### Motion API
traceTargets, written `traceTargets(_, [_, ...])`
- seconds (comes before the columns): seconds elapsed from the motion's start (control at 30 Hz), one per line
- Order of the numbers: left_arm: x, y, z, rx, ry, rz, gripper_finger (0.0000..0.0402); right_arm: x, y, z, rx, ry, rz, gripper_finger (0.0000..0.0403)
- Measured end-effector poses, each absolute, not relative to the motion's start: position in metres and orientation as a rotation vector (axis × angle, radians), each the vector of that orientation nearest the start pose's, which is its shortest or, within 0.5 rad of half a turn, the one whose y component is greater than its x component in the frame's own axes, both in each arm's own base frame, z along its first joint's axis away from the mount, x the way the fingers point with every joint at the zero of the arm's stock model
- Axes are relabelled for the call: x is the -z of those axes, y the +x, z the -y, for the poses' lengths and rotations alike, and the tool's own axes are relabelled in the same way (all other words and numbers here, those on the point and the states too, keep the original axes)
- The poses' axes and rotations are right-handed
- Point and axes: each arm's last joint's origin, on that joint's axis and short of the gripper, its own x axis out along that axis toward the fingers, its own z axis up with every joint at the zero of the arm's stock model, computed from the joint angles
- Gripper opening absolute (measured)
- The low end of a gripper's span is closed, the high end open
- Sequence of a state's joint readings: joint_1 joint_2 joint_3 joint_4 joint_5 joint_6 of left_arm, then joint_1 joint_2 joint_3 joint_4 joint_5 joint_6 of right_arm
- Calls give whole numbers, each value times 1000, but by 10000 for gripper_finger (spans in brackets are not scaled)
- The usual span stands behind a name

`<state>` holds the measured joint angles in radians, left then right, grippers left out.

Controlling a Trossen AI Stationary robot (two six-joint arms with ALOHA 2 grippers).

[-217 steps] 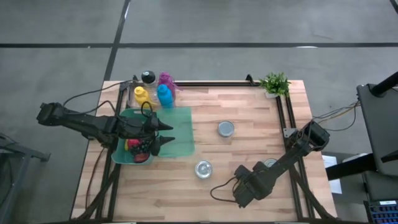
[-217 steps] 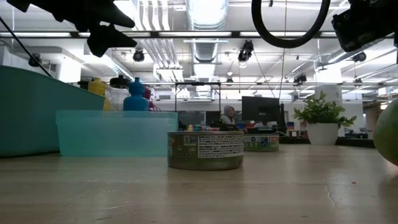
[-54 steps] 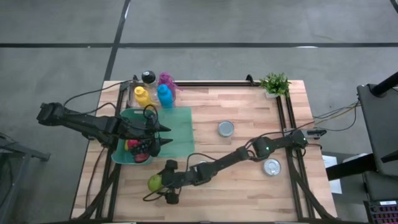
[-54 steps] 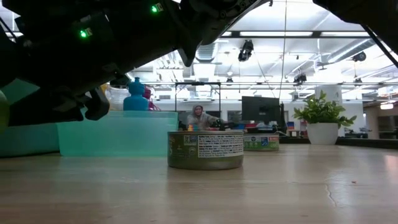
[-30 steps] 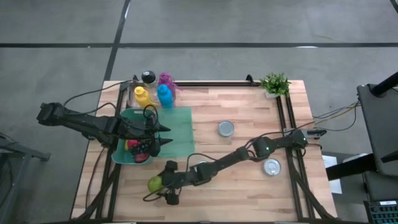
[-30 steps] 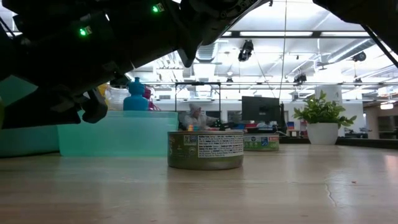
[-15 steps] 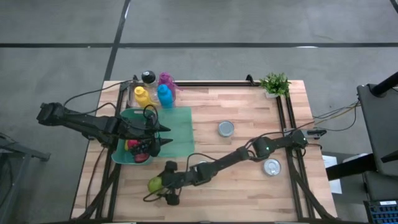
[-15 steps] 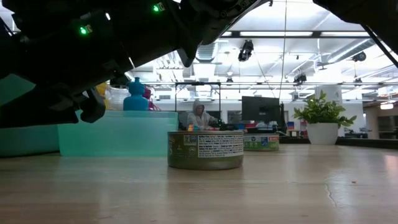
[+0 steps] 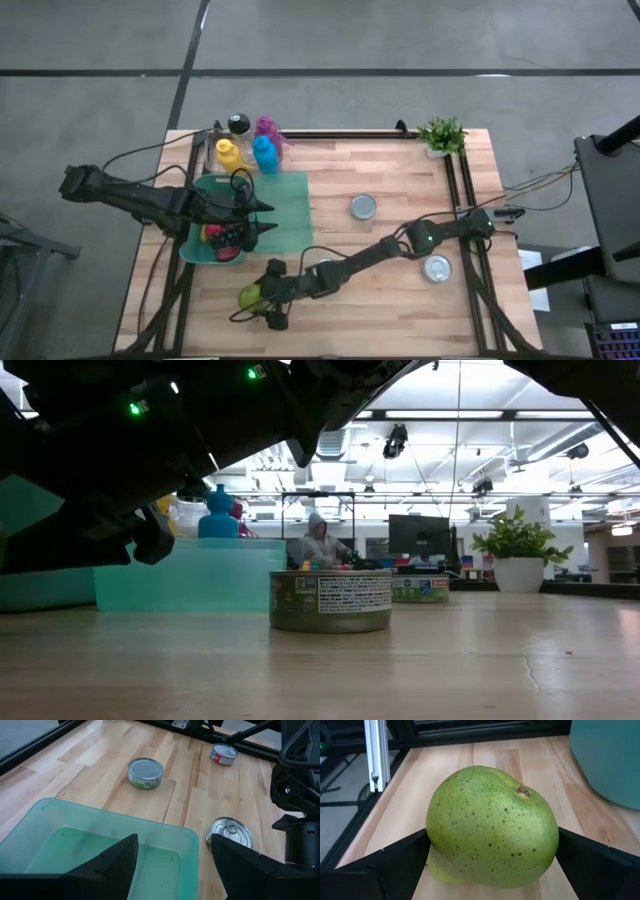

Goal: Pick & Place Food Item
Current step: Put the pear into the green bin

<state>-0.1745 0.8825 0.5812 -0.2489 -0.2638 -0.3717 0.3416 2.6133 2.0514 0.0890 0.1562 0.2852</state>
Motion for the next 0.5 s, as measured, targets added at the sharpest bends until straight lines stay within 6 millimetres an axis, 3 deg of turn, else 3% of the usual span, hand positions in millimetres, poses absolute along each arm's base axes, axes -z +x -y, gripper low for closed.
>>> traceTargets(0.5, [-242, 184, 25, -185, -243, -513, 254, -114, 542, -188, -152, 118, -481, 400])
